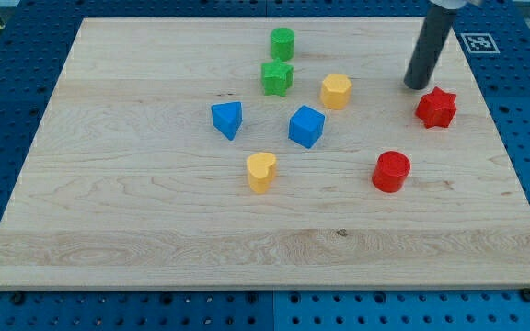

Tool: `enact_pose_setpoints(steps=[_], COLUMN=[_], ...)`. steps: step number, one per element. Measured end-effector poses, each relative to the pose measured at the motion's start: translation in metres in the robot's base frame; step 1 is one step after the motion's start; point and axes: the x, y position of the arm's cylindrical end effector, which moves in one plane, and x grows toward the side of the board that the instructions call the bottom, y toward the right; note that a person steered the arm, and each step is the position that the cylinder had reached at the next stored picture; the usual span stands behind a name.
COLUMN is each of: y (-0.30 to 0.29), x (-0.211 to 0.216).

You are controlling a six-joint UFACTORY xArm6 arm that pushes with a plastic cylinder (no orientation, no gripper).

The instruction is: Slide the red star towards the red circle

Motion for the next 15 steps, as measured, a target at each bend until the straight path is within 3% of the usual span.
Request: enact_pose_setpoints(steps=[2, 3, 4, 9, 15], y=[0.043, 0.104, 0.120, 0.020, -0.007], x=[0.032, 0.043, 0.080, 0.072, 0.073])
